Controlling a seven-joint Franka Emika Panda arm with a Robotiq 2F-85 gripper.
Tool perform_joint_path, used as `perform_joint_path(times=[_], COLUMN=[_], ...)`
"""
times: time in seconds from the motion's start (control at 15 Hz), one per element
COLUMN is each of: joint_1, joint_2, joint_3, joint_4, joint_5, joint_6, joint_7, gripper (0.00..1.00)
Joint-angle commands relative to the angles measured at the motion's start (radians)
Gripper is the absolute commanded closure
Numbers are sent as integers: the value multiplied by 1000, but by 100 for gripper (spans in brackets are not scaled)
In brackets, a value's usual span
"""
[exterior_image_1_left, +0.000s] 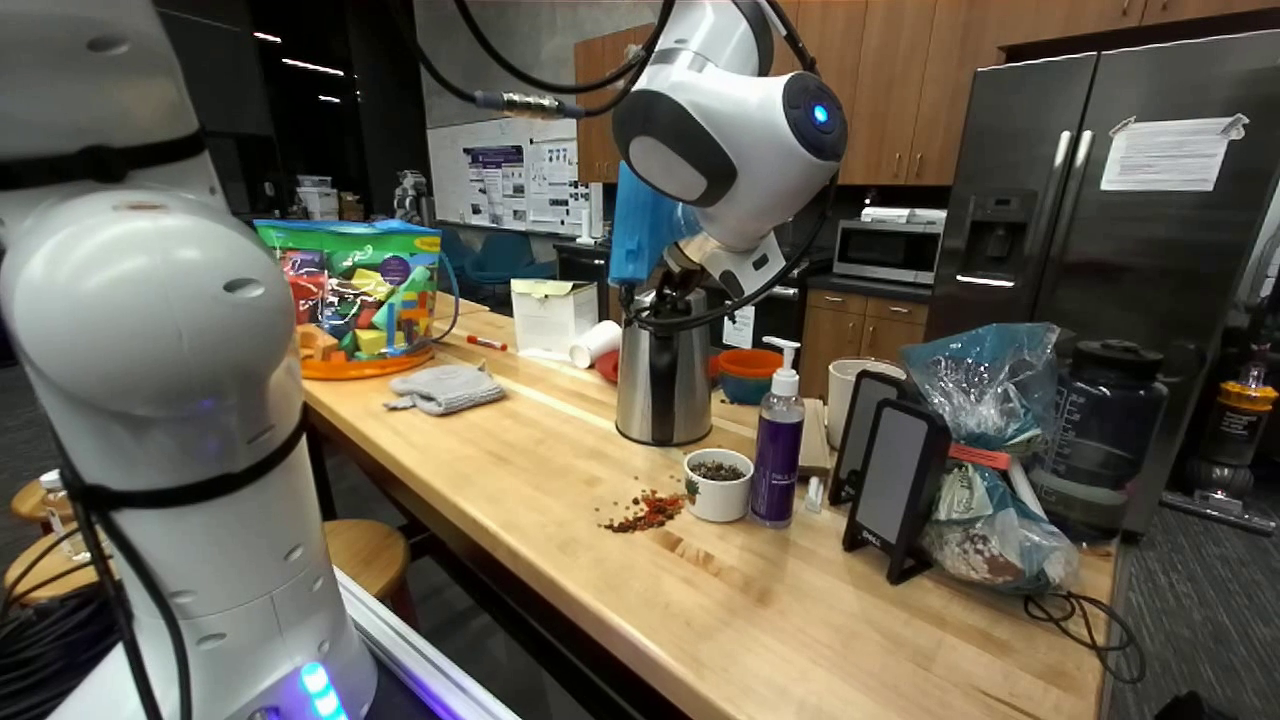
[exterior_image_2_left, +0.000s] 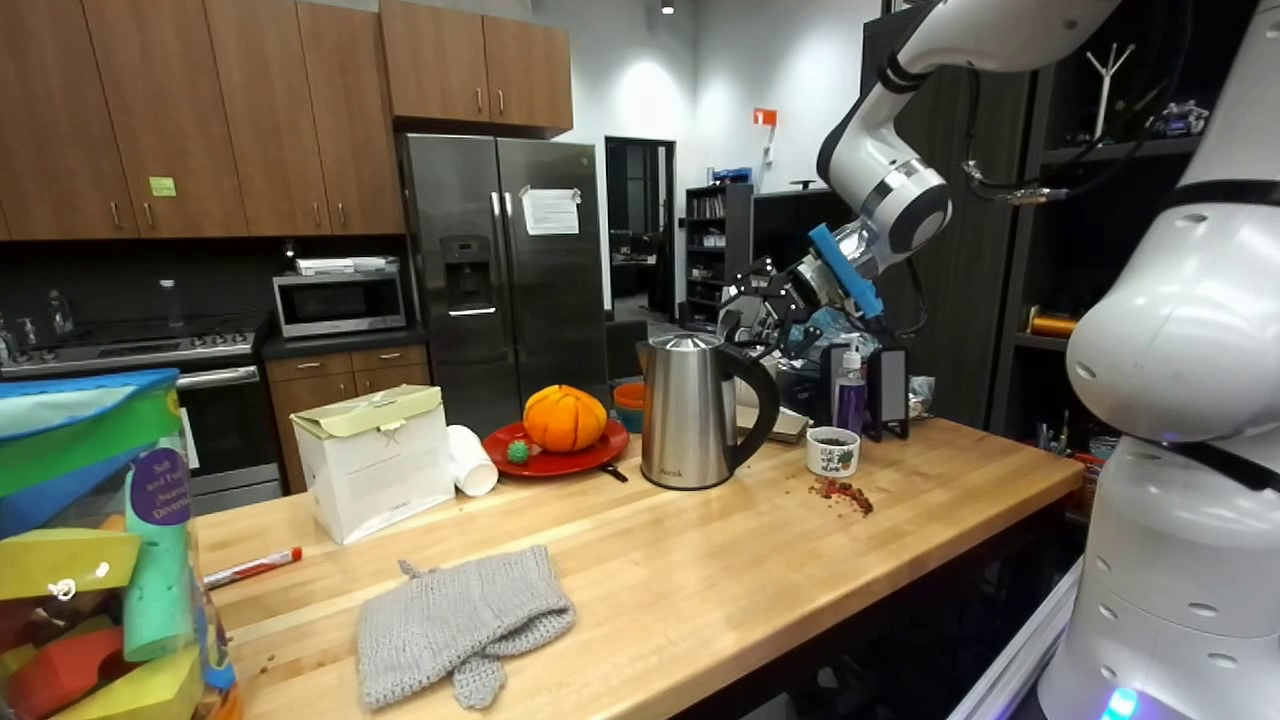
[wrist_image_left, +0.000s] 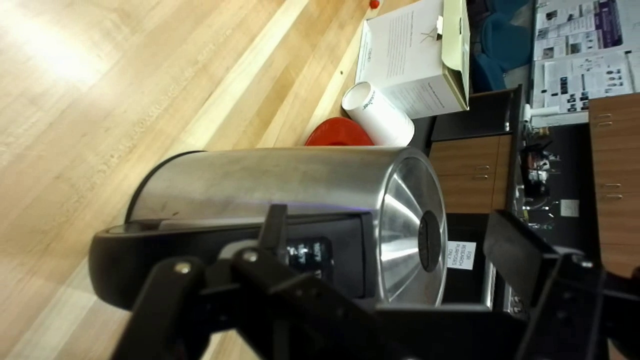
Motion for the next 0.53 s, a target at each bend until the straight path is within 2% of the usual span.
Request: perform_joint_path(times=[0.0, 0.2, 0.47], joint_1=[-22, -26, -31], joint_2=[48, 39, -17], joint_3=[-11, -16, -13], joint_4=[36, 37, 5], joint_5=[-7, -14, -19], joint_6=[-53, -107, -124], joint_7=[7, 12, -4], gripper=[0, 0, 0])
